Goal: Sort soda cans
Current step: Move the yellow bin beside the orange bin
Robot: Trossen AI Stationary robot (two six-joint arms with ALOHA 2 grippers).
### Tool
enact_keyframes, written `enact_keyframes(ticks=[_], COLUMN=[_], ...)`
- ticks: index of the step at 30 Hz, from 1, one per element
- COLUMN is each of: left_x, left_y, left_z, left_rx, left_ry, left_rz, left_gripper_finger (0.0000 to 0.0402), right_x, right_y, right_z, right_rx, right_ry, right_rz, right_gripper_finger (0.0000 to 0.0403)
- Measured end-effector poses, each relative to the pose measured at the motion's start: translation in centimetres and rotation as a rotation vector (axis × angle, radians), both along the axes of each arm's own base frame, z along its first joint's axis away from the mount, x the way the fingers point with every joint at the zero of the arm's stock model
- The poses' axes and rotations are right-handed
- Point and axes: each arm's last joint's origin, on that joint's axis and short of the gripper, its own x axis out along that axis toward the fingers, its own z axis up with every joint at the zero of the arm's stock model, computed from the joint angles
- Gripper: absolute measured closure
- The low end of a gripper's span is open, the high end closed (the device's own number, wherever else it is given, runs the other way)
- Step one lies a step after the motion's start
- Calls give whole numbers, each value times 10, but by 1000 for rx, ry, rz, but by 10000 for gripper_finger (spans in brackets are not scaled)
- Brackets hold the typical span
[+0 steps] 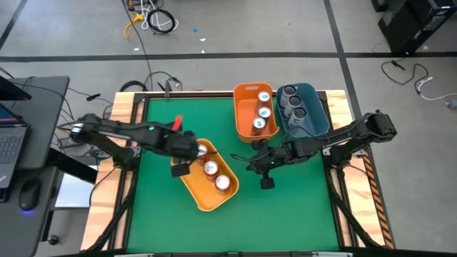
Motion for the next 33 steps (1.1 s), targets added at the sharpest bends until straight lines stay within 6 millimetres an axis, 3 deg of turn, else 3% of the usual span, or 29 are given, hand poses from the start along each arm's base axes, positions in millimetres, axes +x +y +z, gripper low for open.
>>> enact_keyframes(ticks=[3, 5, 13, 17, 23, 33], left_x=[-14, -21, -55, -69, -78, -67], left_y=[-16, -27, -52, -47, -32, -5], left_z=[-9, -22, -98, -128, -151, -160], left_rx=[-79, -122, -246, -213, -96, 102], left_ry=[-63, -80, -166, -206, -250, -382], left_rz=[-15, -26, 110, 213, 322, 364], left_gripper_finger=[359, 390, 398, 399, 400, 401], right_x=[0, 1, 2, 2, 2, 4], right_y=[0, 0, 0, 0, 0, -5], right_z=[0, 0, 1, 1, 1, 2], right_rx=[-1, 2, 8, 9, 10, 12], right_ry=[-3, -5, -18, -19, -23, -37], right_rz=[1, -1, -7, -8, -9, -25], right_gripper_finger=[403, 403, 403, 403, 403, 403])
